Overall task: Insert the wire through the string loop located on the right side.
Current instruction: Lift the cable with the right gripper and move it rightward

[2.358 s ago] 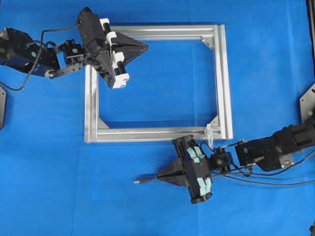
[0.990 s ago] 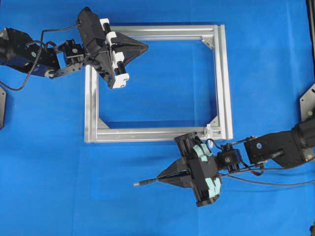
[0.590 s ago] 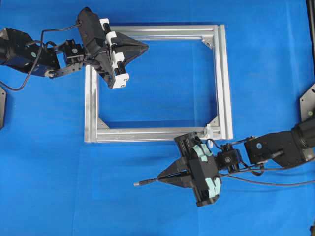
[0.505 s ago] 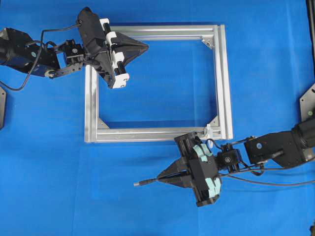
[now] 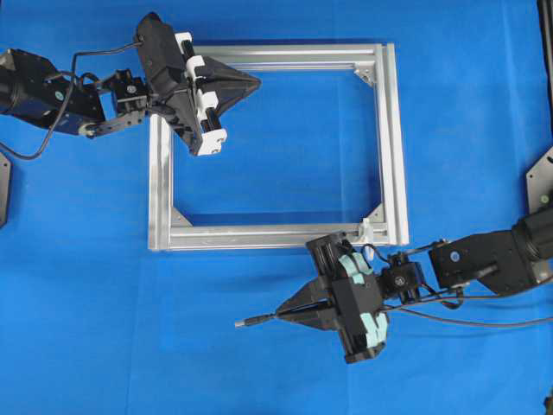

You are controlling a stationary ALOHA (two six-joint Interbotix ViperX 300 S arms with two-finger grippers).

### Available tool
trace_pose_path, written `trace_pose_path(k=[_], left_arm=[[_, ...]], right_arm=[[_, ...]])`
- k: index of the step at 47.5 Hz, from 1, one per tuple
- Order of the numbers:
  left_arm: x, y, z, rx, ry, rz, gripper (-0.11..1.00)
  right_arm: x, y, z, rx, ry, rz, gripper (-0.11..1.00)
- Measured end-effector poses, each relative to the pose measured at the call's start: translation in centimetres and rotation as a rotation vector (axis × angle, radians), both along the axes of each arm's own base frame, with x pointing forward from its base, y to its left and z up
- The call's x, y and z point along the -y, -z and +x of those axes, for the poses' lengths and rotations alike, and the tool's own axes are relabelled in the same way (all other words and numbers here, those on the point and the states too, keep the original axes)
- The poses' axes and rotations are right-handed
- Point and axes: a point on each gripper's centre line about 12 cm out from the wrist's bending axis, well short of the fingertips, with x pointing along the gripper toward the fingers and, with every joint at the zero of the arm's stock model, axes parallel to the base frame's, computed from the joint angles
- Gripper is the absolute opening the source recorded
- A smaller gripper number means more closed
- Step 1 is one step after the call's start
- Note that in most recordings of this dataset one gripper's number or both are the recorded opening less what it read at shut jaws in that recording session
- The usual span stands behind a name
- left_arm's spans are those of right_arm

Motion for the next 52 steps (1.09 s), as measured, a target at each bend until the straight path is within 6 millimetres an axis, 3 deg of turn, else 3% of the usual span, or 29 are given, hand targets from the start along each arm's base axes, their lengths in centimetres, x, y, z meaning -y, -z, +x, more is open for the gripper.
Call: trace_pose_path(k=[13,24,32,52], left_arm=[[0.0,0.0,0.0,0.000,0.000,-0.001,0.00],[0.0,0.0,0.0,0.002,-0.001,0.000,0.00],[-0.1,0.0,0.0,0.002,-0.001,0.000,0.00],[0.0,-0.1,0.0,0.003,-0.001,0.000,0.00]], right_arm=[[0.0,0.1,-0.1,-0.004,-0.002,-0.004,-0.02],[0.4,-0.1,-2.2,-0.017,-0.011,-0.006,-0.02],[0.9,-0.6,-5.6,-0.029,-0.032,-0.010,-0.02],[4.5,-0.8,-14.9,-0.083,-0.027,-0.007,-0.02]])
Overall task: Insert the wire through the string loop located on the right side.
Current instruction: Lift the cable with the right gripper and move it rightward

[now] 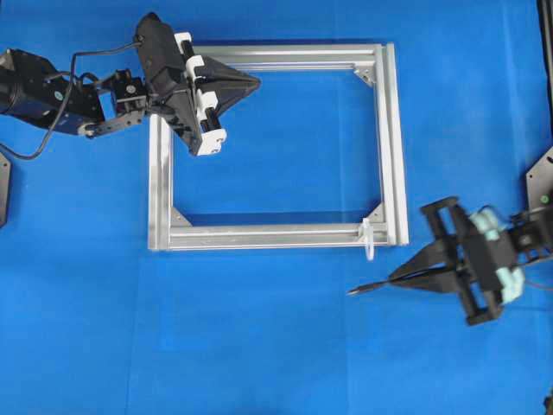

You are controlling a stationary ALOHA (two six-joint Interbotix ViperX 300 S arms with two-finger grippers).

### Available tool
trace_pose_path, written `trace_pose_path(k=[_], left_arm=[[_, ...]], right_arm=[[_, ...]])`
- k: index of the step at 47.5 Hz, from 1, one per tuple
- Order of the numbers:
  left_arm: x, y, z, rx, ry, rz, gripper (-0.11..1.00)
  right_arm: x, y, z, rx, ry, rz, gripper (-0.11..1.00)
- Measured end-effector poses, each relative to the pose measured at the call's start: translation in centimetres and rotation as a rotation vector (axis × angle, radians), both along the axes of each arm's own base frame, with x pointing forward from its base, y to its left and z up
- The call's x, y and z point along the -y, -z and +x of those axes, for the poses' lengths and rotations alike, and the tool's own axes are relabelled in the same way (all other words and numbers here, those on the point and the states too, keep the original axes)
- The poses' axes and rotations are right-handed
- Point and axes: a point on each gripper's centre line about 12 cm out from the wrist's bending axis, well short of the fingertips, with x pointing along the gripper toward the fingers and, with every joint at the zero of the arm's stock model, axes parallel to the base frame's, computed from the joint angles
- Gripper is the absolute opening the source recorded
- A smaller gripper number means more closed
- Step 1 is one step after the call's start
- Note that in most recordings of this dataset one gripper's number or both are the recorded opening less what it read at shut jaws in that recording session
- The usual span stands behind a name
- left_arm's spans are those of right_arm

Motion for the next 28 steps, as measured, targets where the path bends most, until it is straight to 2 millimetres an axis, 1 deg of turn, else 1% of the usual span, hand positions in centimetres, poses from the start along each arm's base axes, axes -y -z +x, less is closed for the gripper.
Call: trace_pose_path(k=[6,11,19,28], left_arm=[[0.0,0.0,0.0,0.000,0.000,-0.001,0.00],[0.0,0.0,0.0,0.001,-0.001,0.001,0.00],[0.1,0.0,0.0,0.000,0.003,0.000,0.00],[0.2,0.0,0.1,0.001,0.006,0.001,0.00]], right_arm=[[0.7,0.1,-2.1,-0.040,-0.008,-0.006,-0.02],[1.2,0.0,-3.4,-0.061,-0.013,-0.005,-0.02],[1.6,-0.4,-4.6,-0.055,-0.019,0.003,-0.02],[1.7,-0.3,-5.0,-0.052,-0.019,0.004,-0.02]])
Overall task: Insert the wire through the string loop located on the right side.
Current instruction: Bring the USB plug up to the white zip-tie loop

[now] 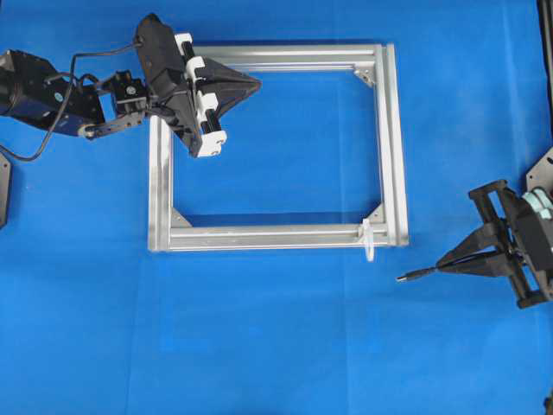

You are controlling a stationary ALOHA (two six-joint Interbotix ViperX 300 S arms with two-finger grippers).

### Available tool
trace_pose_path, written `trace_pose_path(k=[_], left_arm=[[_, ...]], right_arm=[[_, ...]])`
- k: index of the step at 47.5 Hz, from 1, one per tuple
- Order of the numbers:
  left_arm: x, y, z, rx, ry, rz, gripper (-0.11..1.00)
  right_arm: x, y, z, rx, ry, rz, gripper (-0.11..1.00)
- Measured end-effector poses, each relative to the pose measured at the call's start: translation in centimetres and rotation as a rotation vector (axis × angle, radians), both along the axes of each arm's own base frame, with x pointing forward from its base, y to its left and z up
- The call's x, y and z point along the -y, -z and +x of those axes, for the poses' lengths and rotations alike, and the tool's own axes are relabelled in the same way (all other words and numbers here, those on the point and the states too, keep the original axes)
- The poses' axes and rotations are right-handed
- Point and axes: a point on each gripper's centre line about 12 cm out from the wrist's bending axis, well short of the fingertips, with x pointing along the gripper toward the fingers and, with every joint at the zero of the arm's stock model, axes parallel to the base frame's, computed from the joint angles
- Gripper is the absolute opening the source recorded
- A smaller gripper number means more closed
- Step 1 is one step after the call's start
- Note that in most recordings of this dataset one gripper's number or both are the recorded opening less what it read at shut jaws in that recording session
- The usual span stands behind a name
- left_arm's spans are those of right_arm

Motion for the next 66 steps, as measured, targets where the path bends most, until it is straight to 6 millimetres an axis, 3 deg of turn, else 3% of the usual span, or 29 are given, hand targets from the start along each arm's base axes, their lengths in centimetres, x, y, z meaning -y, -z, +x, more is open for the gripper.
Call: trace_pose_path(k=[12,35,66], left_arm=[[0.1,0.0,0.0,0.000,0.002,0.000,0.00],[0.2,-0.2,0.2,0.007,0.007,0.003,0.00],[0.3,-0.3,0.3,0.010,0.011,0.004,0.00]], right_arm=[[0.4,0.1,0.2,0.001,0.019,-0.007,-0.02],[3.8,0.3,1.0,0.011,0.199,-0.011,-0.02],[3.9,0.7,1.3,0.004,0.206,-0.018,-0.02]])
